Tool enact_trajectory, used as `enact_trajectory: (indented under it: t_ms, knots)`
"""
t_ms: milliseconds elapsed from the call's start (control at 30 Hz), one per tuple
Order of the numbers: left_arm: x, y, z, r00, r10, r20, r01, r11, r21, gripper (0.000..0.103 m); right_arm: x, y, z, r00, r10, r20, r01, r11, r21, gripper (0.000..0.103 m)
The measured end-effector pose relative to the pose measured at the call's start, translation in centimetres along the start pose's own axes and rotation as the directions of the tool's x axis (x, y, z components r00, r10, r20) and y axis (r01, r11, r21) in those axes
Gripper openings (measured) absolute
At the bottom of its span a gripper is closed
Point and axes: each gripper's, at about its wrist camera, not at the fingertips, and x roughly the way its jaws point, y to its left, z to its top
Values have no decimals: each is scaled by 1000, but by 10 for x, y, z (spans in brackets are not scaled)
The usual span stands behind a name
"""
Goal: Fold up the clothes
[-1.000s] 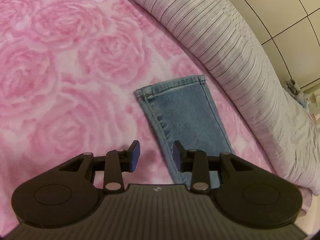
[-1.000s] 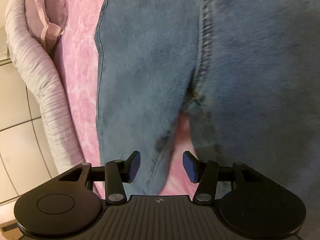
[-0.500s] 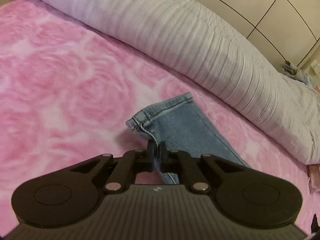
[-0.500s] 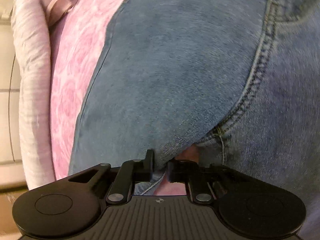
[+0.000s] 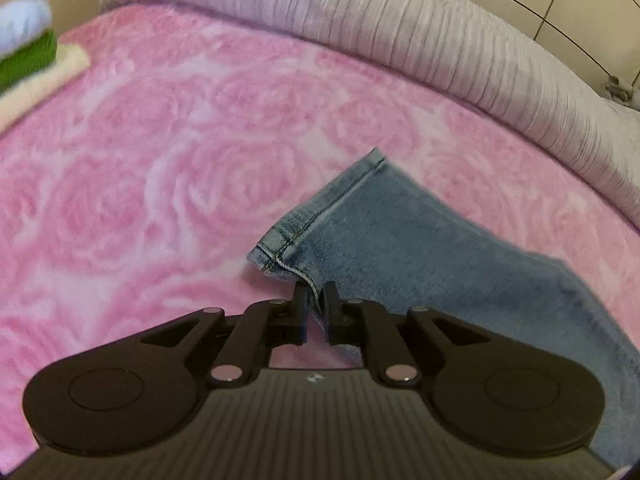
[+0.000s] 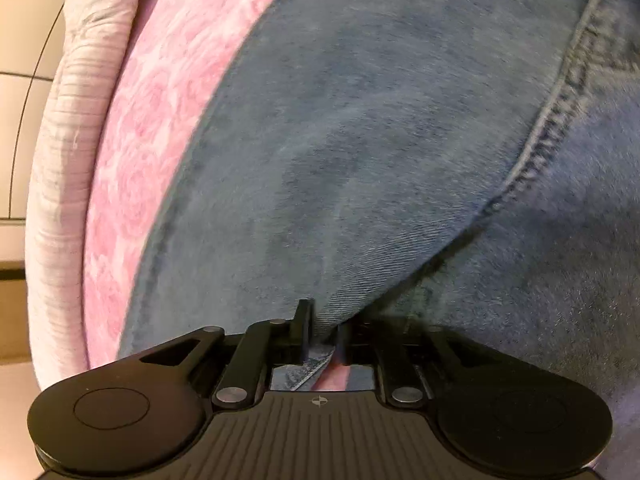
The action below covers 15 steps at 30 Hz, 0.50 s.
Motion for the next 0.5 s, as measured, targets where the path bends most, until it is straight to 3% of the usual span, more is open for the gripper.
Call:
enact_trajectory:
  t_ms: [33, 100, 200, 267, 333, 467, 500]
  knots:
    - [-10, 2, 2, 1000, -5, 13, 5, 1000, 4, 16, -9, 4, 0, 1000, 11, -11, -11, 1000, -25, 36]
    - [-35, 6, 7, 999, 25, 32, -25, 1000, 0, 21, -33, 11, -2, 999, 34, -5, -35, 995, -94, 45]
    - [-78, 22, 1, 992, 119, 51, -119, 993, -8, 18, -79, 2, -2, 999, -27, 45, 38, 965, -260, 47]
    - [-107, 28, -18, 992, 125, 19, -125, 992, -16, 17, -105, -12, -8, 989, -96, 115, 131, 928, -348, 47]
    - [-136, 30, -44, 995, 96, -24, -96, 995, -19, 17, -128, -38, -13, 950, -212, 228, 293, 860, -419, 47]
    - [-188, 14, -127, 986, -26, -163, 25, 1000, -6, 17, -151, -89, -13, 835, -372, 405, 542, 682, -491, 47]
    - [-198, 9, -149, 979, -52, -200, 49, 999, -20, 17, -160, -103, -7, 836, -368, 407, 542, 673, -504, 47]
